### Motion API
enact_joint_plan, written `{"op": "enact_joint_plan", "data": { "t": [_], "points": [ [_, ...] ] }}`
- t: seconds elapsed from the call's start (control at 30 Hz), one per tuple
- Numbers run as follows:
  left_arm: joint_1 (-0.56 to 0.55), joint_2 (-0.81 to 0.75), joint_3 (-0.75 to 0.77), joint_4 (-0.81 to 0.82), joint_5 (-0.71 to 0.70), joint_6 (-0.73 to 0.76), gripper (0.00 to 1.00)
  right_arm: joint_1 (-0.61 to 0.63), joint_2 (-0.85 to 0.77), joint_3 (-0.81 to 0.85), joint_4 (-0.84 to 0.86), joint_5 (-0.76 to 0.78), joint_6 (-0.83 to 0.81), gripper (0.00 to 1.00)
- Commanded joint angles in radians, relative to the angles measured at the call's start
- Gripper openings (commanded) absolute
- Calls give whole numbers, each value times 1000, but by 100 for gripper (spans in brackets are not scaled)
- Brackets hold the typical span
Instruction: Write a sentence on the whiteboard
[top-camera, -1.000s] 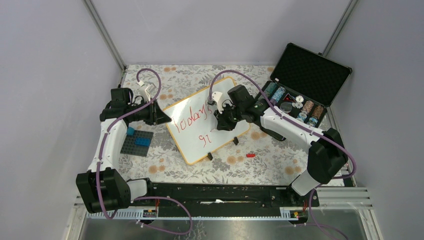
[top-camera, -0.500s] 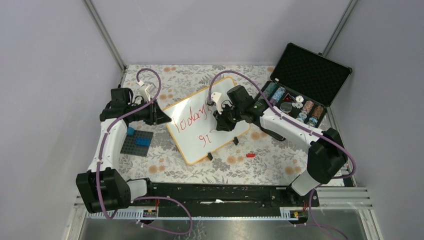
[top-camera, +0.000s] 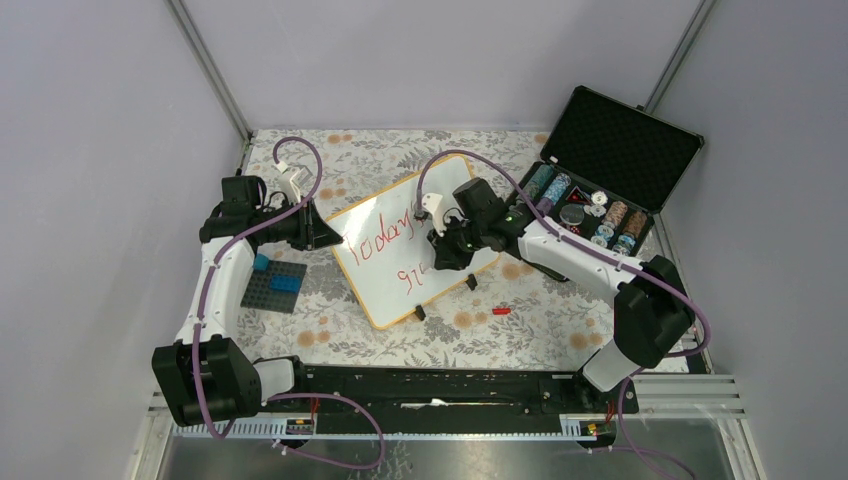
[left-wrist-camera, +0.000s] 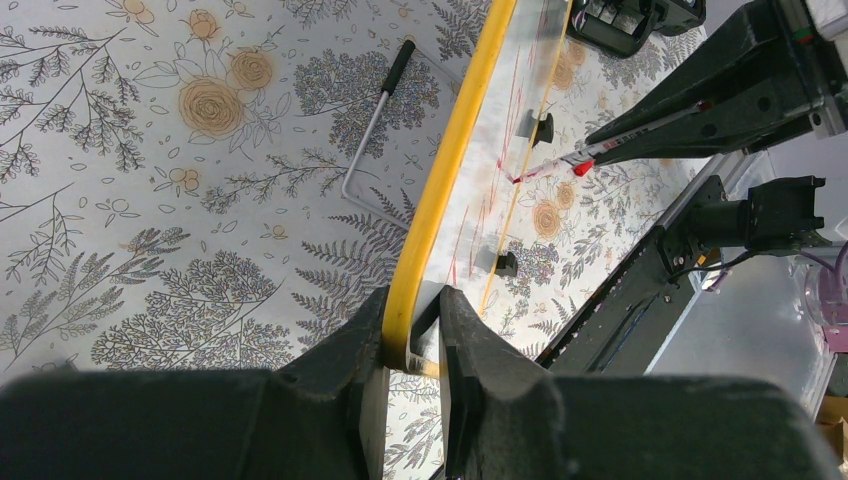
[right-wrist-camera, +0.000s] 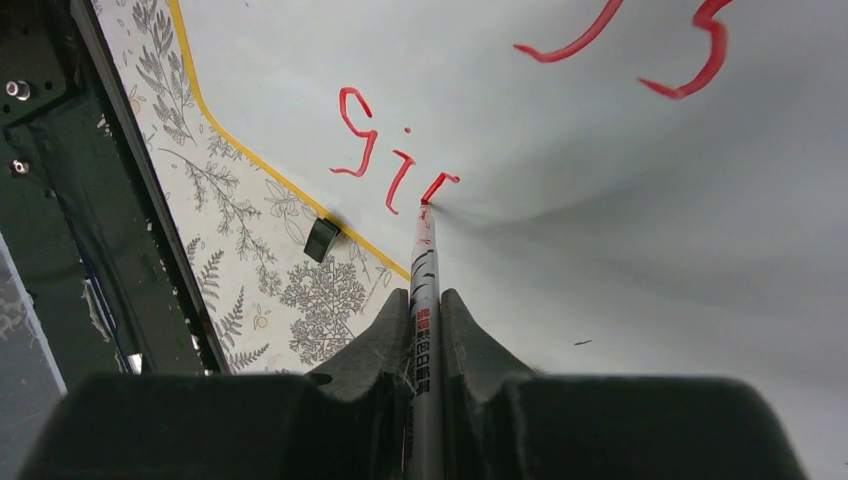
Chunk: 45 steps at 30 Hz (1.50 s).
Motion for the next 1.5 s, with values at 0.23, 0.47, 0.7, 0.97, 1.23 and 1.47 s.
{"op": "enact_joint_plan", "data": {
  "t": [0.23,0.47,0.7,0.97,1.23,1.47],
  "points": [
    [-14,25,2,21,-62,42,5,8,-16,-71,28,5,-25,0],
    [-15,24,0,21,-65,42,5,41,-17,-66,28,-11,-18,0],
    [-17,20,-1,21,-64,40,5,45,-47,-18,27,-34,-5,0],
    [-19,23,2,21,-64,39,5,40,-48,11,28,4,-10,0],
    [-20,17,-2,21,-69,41,5,40,-22,18,43,57,-13,0],
    [-21,21,-1,21,-67,41,5,30,-15,15,48,92,-21,0]
  ]
}}
